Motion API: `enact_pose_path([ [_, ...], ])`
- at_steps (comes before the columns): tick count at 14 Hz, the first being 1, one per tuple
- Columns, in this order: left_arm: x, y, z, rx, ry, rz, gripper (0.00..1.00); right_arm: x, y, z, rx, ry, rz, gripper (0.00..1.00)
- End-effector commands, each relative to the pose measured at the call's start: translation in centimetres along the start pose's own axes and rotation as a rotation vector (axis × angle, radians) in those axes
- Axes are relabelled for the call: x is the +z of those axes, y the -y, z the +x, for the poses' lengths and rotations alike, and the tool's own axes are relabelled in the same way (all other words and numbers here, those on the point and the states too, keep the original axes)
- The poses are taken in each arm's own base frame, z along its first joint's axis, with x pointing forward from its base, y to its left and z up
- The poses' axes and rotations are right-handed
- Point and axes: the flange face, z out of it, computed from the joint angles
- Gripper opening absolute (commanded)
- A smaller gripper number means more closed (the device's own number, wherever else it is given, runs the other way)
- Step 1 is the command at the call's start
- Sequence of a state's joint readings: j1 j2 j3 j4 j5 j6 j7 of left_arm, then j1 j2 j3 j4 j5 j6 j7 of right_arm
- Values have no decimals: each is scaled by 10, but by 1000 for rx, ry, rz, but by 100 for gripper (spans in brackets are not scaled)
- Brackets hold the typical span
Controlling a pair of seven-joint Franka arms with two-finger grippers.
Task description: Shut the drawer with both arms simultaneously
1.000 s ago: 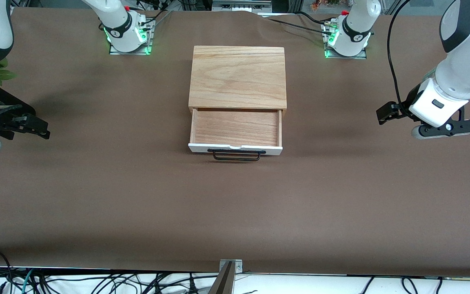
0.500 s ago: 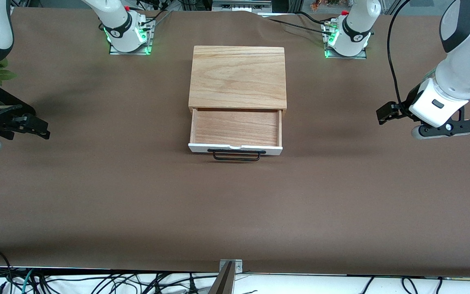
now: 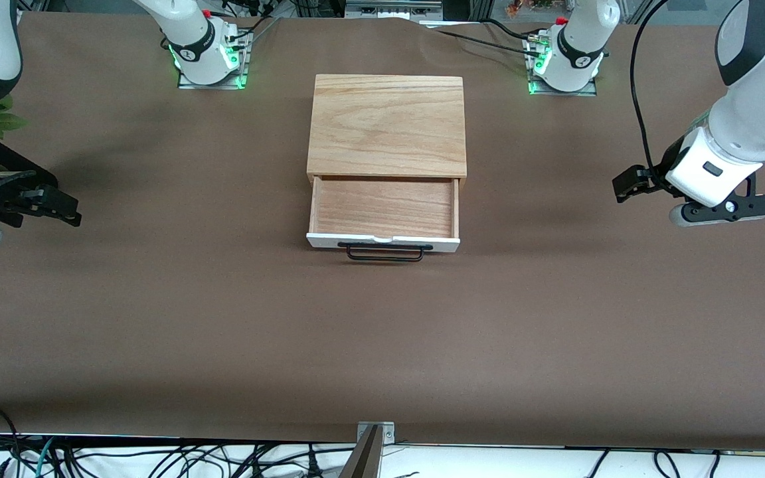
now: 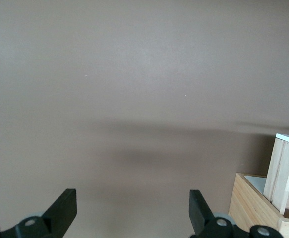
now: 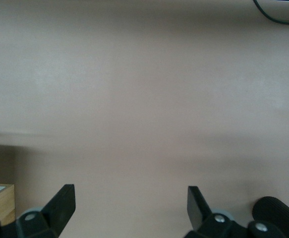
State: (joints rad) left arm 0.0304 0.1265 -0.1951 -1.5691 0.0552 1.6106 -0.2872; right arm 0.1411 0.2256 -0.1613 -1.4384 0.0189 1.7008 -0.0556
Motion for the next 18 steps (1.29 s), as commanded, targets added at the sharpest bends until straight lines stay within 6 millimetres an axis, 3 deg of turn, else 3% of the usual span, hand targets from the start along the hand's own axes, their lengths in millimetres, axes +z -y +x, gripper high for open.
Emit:
enact_pose_path([
  [1, -5, 0, 1, 17, 7, -7, 100, -2, -2, -3, -4, 2, -11, 100],
  [7, -3, -10, 0, 23, 11, -15, 100, 0, 0, -2, 7, 3, -3, 100],
  [9, -4, -10, 0, 28, 8, -18, 100, 11, 5, 2, 2, 17, 6, 100],
  [12, 4, -14, 4, 29, 21, -19, 100, 25, 32, 12, -1, 1, 96, 100],
  [15, 4, -26, 16, 40, 21, -60, 100, 61, 64, 26, -20, 24, 153, 100],
  [18, 37, -68, 38, 87, 30, -116, 100, 97, 101, 37, -61, 29, 149, 100],
])
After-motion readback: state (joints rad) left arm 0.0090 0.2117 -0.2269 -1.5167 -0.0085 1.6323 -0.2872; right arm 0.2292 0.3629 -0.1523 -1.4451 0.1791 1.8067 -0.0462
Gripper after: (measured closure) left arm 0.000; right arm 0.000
